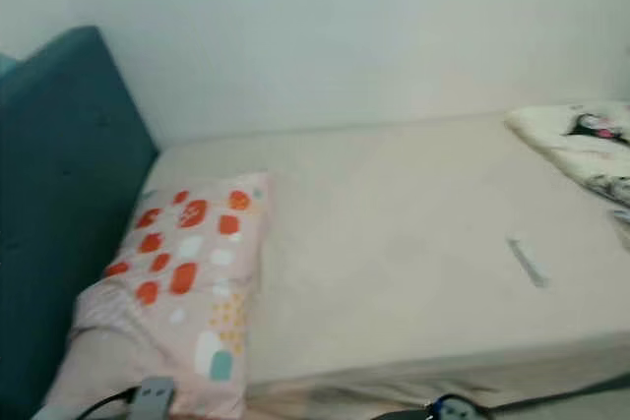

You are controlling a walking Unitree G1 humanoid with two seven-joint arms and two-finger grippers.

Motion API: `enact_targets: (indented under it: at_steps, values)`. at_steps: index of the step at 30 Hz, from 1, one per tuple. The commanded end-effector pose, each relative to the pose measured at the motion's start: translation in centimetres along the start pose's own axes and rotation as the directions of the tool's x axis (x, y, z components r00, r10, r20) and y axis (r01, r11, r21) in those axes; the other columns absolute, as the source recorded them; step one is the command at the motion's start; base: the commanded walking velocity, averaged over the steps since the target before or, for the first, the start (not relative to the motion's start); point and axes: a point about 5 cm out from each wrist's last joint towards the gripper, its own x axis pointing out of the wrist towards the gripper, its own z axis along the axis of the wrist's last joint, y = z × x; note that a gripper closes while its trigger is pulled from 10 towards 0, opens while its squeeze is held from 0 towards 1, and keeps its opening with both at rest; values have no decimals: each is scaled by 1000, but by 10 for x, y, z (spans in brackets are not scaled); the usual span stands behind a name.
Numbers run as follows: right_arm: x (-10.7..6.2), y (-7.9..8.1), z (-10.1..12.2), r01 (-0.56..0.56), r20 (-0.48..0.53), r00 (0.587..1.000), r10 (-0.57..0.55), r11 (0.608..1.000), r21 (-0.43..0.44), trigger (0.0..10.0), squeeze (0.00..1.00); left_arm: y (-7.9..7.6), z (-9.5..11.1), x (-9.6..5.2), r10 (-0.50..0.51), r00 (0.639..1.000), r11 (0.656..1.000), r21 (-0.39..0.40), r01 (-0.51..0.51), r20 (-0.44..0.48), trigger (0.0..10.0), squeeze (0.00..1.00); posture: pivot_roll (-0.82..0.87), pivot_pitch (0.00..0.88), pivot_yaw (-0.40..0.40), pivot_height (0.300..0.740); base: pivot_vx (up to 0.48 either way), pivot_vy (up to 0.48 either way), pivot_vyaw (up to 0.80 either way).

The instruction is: Clean up the room

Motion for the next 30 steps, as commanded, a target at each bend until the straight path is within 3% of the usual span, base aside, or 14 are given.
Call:
enact_targets:
  at_steps: [1,15,22,28,30]
  values:
    - [1,10,-6,-22,-37,999,22,1000,-18,10000,0,1,-2,0,4,1000,1000,11,-4,-17,10000,0,81,32,30,723,0,-480,0]
    - [1,24,-14,-8,-65,998,6,1000,-29,10000,0,-5,5,2,-18,1000,999,32,18,-9,10000,0,68,29,31,723,0,-480,0]
    - [4,24,8,33,24,999,-33,999,-11,10000,0,-2,3,1,-11,1000,999,34,12,-15,10000,0,72,23,33,723,0,-480,0]
    - [4,6,32,57,115,992,-55,998,-11,10000,0,-5,4,2,-19,1000,999,34,20,-11,10000,0,70,23,34,723,0,-480,775]
    - [0,-20,38,77,146,986,-78,997,12,10000,0,-7,6,2,-23,1000,999,33,23,-6,10000,0,70,23,34,723,0,-480,763]
